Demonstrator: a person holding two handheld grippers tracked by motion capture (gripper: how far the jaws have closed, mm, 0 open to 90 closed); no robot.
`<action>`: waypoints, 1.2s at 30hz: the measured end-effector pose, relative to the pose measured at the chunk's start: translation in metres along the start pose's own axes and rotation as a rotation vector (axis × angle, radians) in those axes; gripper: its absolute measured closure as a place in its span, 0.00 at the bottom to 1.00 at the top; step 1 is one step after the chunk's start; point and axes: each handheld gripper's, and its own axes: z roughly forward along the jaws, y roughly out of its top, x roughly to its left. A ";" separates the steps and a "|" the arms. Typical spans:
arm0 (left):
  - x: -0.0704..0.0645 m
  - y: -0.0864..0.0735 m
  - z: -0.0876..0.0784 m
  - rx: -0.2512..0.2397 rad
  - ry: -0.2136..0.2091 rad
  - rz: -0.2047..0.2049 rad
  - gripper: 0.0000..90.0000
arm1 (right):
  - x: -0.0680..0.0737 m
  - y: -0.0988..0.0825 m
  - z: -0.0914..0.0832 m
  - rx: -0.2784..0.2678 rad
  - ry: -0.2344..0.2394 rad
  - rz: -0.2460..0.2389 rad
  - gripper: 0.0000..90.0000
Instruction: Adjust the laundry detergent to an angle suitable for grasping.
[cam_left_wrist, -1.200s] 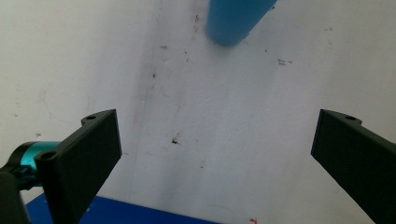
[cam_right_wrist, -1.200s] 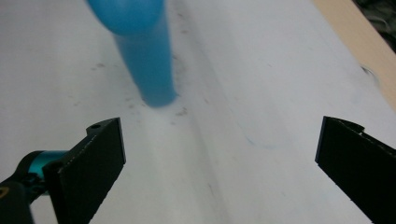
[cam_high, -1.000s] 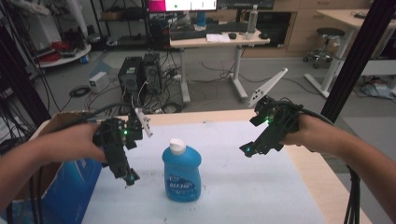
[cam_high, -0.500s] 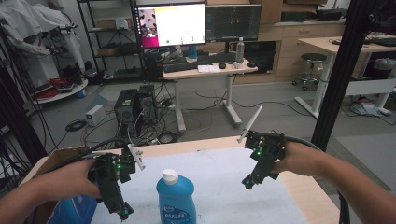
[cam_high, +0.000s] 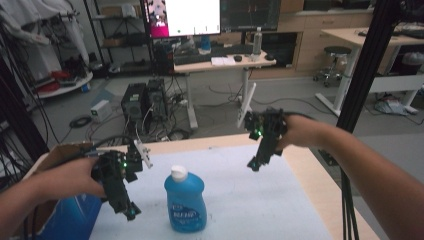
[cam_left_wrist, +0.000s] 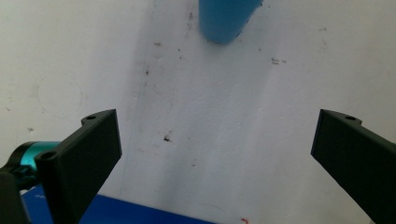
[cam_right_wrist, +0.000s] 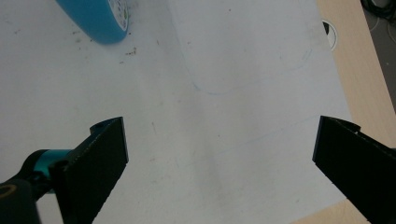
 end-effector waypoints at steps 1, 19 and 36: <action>-0.001 -0.001 0.001 -0.001 -0.002 -0.005 0.02 | -0.002 0.004 0.001 0.003 0.005 -0.010 0.03; -0.018 -0.004 -0.001 0.016 -0.024 0.012 0.02 | -0.028 0.036 0.011 0.016 0.009 -0.045 0.03; -0.041 -0.011 -0.013 0.022 -0.038 0.018 0.02 | -0.019 0.040 0.006 0.017 0.018 -0.066 0.03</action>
